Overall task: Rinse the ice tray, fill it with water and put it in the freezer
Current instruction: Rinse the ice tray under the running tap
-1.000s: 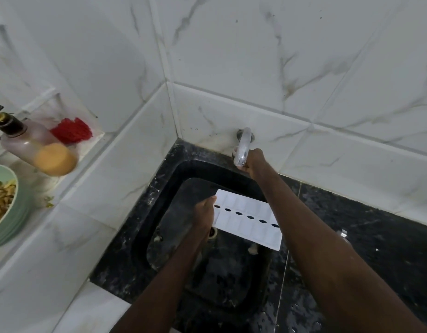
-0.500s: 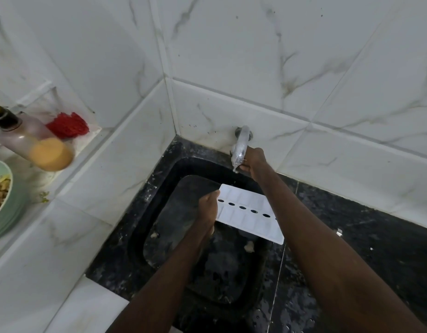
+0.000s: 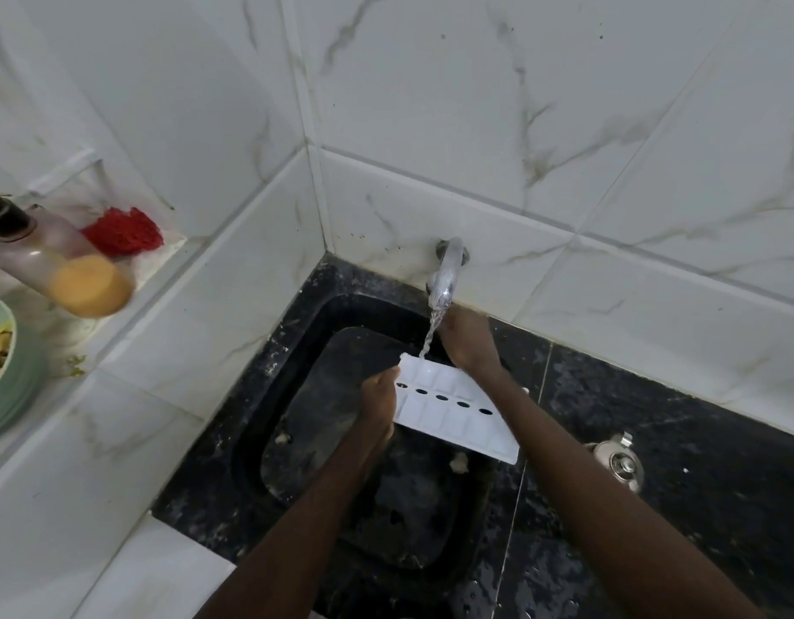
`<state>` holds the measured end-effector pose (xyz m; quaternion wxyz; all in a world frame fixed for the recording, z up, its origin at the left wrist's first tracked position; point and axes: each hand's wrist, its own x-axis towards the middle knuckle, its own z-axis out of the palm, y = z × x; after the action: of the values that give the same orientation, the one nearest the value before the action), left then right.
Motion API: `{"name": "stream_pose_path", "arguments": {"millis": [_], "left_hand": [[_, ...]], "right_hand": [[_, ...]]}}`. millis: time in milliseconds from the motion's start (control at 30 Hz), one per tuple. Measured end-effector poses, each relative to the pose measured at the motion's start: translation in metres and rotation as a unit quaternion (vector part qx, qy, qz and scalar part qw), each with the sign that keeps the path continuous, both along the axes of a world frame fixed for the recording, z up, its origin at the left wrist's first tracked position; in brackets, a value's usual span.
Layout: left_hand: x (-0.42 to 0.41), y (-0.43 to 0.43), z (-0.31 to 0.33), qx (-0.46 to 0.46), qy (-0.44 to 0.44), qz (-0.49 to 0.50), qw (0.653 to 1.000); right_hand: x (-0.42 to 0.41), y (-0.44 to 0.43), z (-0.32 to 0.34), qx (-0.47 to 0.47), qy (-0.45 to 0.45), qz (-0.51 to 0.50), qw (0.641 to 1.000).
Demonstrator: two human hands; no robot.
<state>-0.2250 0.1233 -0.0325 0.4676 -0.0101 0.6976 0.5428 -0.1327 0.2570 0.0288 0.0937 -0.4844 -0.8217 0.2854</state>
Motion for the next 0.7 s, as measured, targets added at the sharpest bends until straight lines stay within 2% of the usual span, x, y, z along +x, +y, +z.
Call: {"name": "stream_pose_path", "arguments": {"millis": [133, 233, 300, 433, 600, 700], "left_hand": [[0.001, -0.018, -0.018, -0.051, -0.015, -0.056, 0.997], [0.001, -0.033, -0.036, -0.053, -0.075, -0.124, 0.988], [0.002, -0.036, -0.033, -0.063, -0.08, -0.096, 0.99], [0.002, -0.024, -0.033, -0.062, -0.045, -0.069, 0.995], [0.002, -0.005, -0.022, -0.027, 0.015, -0.057, 0.998], [-0.003, 0.0, -0.016, 0.009, 0.047, -0.054, 0.997]], "right_hand": [[0.024, -0.031, -0.032, -0.016, -0.059, 0.154, 0.986], [0.038, -0.044, -0.05, -0.016, -0.107, 0.19, 0.976], [0.044, -0.046, -0.056, -0.012, -0.118, 0.206, 0.971], [0.047, -0.047, -0.054, 0.006, -0.086, 0.27, 0.959], [0.036, -0.06, -0.048, 0.041, -0.089, 0.237, 0.967], [0.037, -0.062, -0.046, 0.091, -0.081, 0.251, 0.96]]}}
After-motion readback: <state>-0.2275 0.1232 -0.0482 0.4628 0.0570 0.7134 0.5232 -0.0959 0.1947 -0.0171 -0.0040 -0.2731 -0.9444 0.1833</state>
